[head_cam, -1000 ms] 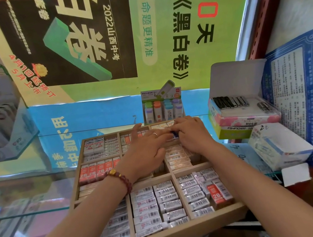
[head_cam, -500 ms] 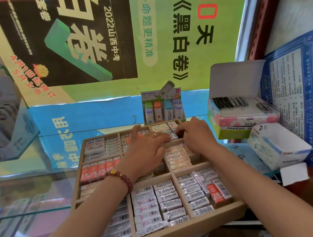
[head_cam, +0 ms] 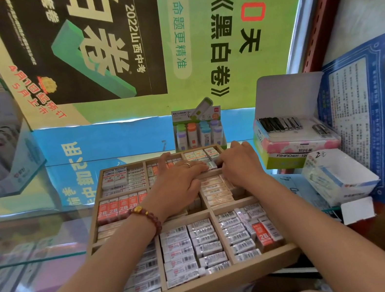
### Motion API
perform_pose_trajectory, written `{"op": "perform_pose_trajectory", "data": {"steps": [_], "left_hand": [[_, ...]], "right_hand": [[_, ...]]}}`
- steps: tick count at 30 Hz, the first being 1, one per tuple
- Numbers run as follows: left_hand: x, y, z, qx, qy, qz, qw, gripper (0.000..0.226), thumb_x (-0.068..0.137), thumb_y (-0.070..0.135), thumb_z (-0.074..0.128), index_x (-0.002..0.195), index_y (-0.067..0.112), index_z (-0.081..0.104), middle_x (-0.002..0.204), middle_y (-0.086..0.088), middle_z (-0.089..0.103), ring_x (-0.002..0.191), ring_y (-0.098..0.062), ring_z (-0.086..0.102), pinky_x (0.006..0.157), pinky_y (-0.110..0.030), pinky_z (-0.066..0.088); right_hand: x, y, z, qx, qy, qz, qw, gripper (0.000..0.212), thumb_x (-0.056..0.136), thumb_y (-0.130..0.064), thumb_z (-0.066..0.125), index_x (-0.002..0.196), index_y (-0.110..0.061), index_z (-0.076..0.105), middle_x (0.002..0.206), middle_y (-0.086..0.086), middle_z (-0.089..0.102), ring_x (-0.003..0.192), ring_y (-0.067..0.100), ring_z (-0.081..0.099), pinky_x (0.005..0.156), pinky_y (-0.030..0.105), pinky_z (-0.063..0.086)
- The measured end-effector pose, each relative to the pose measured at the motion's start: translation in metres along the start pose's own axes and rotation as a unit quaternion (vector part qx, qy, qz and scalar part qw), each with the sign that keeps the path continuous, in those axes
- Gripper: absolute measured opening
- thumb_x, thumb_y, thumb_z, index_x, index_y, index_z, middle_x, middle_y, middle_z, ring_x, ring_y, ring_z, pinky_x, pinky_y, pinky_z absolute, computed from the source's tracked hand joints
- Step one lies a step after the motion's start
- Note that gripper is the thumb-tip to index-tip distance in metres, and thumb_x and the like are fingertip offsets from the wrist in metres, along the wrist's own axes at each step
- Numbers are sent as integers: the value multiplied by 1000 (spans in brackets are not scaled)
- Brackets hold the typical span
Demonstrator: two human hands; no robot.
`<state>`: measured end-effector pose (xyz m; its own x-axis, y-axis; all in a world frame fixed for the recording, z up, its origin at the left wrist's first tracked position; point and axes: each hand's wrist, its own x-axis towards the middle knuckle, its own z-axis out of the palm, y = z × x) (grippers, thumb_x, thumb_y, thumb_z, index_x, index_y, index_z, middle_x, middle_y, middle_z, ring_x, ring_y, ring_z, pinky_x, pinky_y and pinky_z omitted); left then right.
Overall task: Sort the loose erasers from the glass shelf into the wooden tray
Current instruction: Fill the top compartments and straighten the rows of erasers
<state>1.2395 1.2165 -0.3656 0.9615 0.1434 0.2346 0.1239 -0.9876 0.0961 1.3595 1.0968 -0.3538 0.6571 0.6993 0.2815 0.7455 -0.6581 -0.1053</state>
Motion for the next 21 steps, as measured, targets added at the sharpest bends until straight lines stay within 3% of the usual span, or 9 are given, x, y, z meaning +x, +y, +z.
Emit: {"op": "perform_pose_trajectory", "data": {"steps": [2, 4, 6, 10, 21], "left_hand": [[0, 0, 0, 3, 2, 2, 1000, 61, 82, 30, 15, 134, 33, 46, 140, 16, 46, 131, -4, 37, 112, -41, -10], [0, 0, 0, 3, 2, 4, 1000, 61, 82, 30, 15, 134, 33, 46, 140, 16, 45, 131, -4, 36, 112, -40, -10], [0, 0, -1, 0, -1, 3, 1000, 61, 82, 30, 15, 135, 33, 45, 141, 17, 45, 132, -4, 35, 113, -41, -9], [0, -1, 0, 6, -4, 2, 1000, 61, 82, 31, 14, 136, 33, 44, 142, 17, 44, 132, -4, 34, 112, -40, -10], [0, 0, 0, 33, -9, 18, 999, 60, 82, 31, 15, 137, 31, 40, 143, 15, 41, 134, -5, 32, 110, -39, -12]], "right_hand": [[-2, 0, -1, 14, 5, -3, 1000, 37, 93, -12, 40, 113, -25, 69, 111, 9, 60, 101, 24, 48, 93, 33, 31], [-1, 1, 0, 40, 70, 12, 997, 31, 90, -9, 43, 98, -18, 72, 97, 9, 63, 85, 21, 45, 79, 30, 29], [3, 2, 4, 43, 136, 28, 989, 28, 86, -6, 45, 91, -13, 71, 91, 8, 65, 85, 21, 48, 72, 29, 22], [11, 9, 17, 38, 70, 19, 997, 41, 83, -4, 46, 114, -21, 68, 107, 4, 66, 101, 23, 46, 81, 30, 26], [8, 11, 13, 144, 23, 52, 988, 51, 86, 0, 42, 124, -27, 62, 120, 10, 52, 110, 32, 45, 96, 36, 35]]}}
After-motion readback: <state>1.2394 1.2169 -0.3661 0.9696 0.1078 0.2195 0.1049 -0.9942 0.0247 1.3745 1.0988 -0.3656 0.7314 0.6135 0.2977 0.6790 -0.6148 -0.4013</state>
